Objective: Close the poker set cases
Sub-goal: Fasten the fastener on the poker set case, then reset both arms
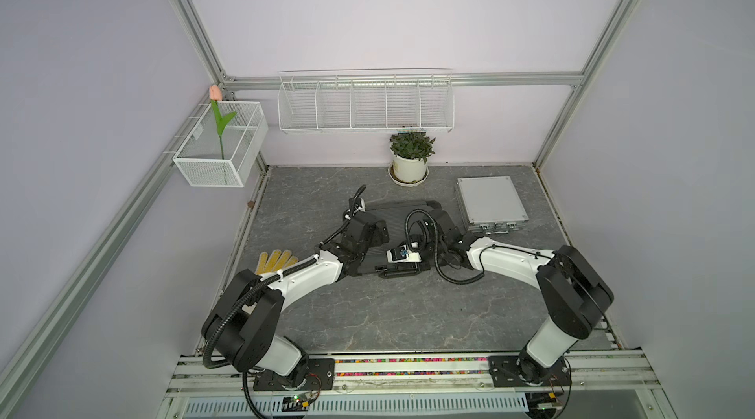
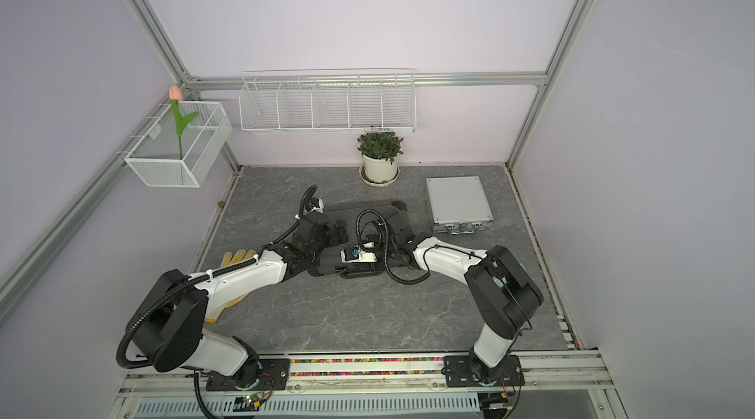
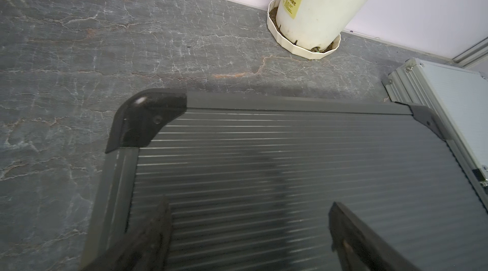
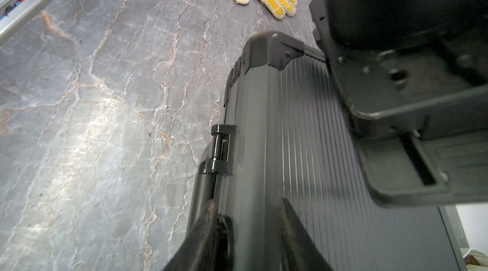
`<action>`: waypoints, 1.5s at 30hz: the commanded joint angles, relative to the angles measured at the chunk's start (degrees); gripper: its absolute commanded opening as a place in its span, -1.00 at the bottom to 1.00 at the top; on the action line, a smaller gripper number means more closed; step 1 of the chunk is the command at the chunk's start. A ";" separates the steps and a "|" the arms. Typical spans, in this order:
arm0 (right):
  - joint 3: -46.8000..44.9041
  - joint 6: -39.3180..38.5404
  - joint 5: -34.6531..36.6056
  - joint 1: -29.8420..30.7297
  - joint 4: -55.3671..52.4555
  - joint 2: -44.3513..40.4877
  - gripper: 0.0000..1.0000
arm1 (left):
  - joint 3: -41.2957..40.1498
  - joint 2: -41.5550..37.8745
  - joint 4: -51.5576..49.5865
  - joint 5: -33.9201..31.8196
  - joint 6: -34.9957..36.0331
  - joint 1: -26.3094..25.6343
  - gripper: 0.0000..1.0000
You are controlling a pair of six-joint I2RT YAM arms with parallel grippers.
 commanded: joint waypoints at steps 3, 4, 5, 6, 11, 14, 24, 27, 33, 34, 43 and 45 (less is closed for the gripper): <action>0.81 1.58 5.03 -4.60 -4.89 3.57 -0.57 | -3.37 1.92 -12.02 0.90 -3.19 0.13 0.90; 0.82 2.45 4.06 -4.86 -4.20 3.35 -0.56 | -3.28 1.81 -12.14 0.81 -3.05 0.12 0.90; 0.77 3.55 3.17 -5.13 -3.18 2.88 -0.54 | -3.15 1.84 -12.23 0.72 -3.00 0.10 0.90; 0.65 4.62 2.37 -5.35 -2.01 2.38 -0.51 | -2.99 1.83 -12.38 0.63 -2.87 0.16 0.90; -1.17 11.38 0.84 -5.93 5.99 -0.85 -0.20 | -1.58 1.71 -13.20 0.22 -1.82 0.14 0.90; -5.17 18.32 3.17 -6.89 16.33 -4.10 0.05 | 0.10 1.23 -14.34 -0.55 -0.68 0.14 0.91; -16.91 39.55 31.17 -14.77 19.42 -23.72 0.77 | 4.04 -10.09 -19.95 -7.37 5.93 5.15 0.99; -19.18 42.60 33.48 -19.00 13.97 -28.19 0.77 | 1.98 -14.74 -18.64 -6.98 7.27 10.05 0.99; -26.95 46.80 36.98 -25.67 17.80 -31.84 0.77 | 0.31 -17.51 -18.03 -10.09 11.03 15.37 0.99; -28.07 47.37 37.65 -26.69 19.48 -31.46 0.78 | -0.14 -17.47 -17.44 -10.65 11.93 15.97 0.99; -32.13 51.99 37.06 -36.60 41.89 -14.95 0.77 | -2.70 -17.28 -14.54 -11.31 15.47 22.93 0.99; -33.72 54.29 39.40 -37.78 49.26 -10.63 0.77 | -3.35 -17.52 -13.51 -11.68 16.19 23.66 0.99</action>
